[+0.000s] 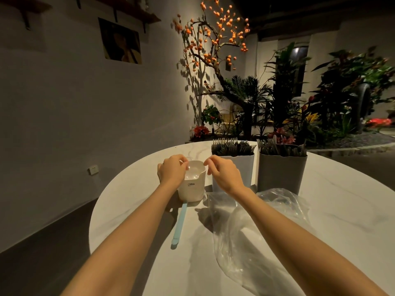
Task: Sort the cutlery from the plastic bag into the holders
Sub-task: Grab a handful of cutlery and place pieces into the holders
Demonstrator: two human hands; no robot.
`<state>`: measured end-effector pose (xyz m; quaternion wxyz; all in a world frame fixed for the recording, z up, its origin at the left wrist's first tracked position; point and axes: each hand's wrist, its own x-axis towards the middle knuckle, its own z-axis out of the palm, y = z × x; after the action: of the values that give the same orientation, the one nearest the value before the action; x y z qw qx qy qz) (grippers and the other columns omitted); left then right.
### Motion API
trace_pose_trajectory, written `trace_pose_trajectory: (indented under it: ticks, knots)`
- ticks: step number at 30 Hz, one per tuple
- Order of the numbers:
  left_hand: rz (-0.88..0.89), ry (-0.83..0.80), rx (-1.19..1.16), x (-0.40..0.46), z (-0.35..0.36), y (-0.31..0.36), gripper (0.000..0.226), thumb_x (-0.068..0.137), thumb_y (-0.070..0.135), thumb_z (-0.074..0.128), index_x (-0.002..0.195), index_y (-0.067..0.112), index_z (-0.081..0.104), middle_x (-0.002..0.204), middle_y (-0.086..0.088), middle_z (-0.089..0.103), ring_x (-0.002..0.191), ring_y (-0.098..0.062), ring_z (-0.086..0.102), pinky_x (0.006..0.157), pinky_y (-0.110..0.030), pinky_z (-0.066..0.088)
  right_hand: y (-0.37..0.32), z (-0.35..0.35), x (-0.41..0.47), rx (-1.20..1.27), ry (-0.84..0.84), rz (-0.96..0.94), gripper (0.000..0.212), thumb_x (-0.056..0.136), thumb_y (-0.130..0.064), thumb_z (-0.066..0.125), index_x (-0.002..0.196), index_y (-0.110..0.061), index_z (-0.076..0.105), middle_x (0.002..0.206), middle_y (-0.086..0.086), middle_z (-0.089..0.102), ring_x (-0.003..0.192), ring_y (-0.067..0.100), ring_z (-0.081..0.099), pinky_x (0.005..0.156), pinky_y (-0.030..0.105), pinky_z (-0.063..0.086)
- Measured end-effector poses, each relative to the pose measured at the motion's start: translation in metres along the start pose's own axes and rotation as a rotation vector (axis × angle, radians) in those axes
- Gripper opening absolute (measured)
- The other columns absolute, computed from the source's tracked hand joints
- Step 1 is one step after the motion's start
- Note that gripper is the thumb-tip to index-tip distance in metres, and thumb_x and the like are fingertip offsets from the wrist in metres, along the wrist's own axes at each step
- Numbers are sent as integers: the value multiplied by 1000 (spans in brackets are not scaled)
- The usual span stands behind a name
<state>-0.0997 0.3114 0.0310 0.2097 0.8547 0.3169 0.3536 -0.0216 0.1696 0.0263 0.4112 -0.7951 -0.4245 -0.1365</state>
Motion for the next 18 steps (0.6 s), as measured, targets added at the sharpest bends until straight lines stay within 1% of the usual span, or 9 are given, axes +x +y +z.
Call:
trace_pose_trajectory:
  ticks: [2, 3, 5, 9, 12, 14, 16, 18]
  knots:
    - [19, -70, 48, 1, 6, -4, 18, 94, 36, 60, 103, 24, 69, 107, -1, 70, 103, -21, 59, 89, -34, 32, 3, 2, 2, -6, -11, 5, 28, 101, -31, 41, 98, -21, 66, 77, -7, 66, 80, 20, 63, 76, 40, 53]
    - [34, -68, 64, 1, 8, -5, 22, 93, 39, 61, 106, 24, 69, 110, 0, 69, 105, -21, 57, 87, -33, 30, 4, 2, 3, -8, -14, 10, 28, 100, -31, 41, 98, -21, 67, 77, -7, 67, 80, 20, 63, 77, 41, 53]
    - [74, -11, 80, -1, 9, -2, 25, 92, 40, 62, 107, 23, 71, 114, 1, 67, 108, -19, 53, 85, -32, 28, 5, 3, 4, -8, -18, 11, 28, 100, -31, 41, 97, -22, 67, 78, -6, 67, 80, 21, 63, 77, 41, 53]
    - [156, 43, 52, -5, 6, 15, 23, 94, 39, 57, 104, 22, 70, 117, 1, 64, 114, -20, 48, 91, -35, 30, 3, -2, 3, 23, -38, 38, 31, 101, -36, 38, 95, -22, 66, 75, -6, 68, 78, 20, 62, 78, 42, 52]
    - [206, 44, -15, -13, 6, 31, 29, 98, 38, 49, 98, 18, 71, 109, 0, 66, 109, -19, 50, 88, -33, 29, 1, -8, 0, 66, -55, 79, 36, 102, -42, 34, 90, -22, 61, 73, -6, 67, 73, 18, 62, 78, 44, 51]
    - [231, 49, -67, -20, 6, 41, 35, 101, 35, 43, 91, 15, 71, 100, -3, 68, 102, -20, 52, 85, -32, 28, 1, -14, -2, 111, -40, 106, 34, 102, -40, 32, 86, -21, 55, 74, -3, 66, 66, 15, 60, 79, 47, 51]
    - [247, 42, -135, -28, 5, 50, 39, 102, 31, 41, 81, 12, 68, 88, -3, 66, 91, -21, 54, 83, -34, 31, 2, -21, -5, 143, -23, 139, 32, 103, -37, 31, 85, -18, 50, 75, 2, 66, 65, 18, 60, 78, 50, 51]
    - [270, 10, -222, -36, 5, 57, 40, 102, 30, 42, 72, 13, 62, 73, -1, 62, 77, -21, 54, 75, -34, 37, 1, -30, -9, 147, -14, 154, 31, 103, -34, 30, 84, -17, 47, 74, 4, 65, 66, 23, 60, 77, 52, 50]
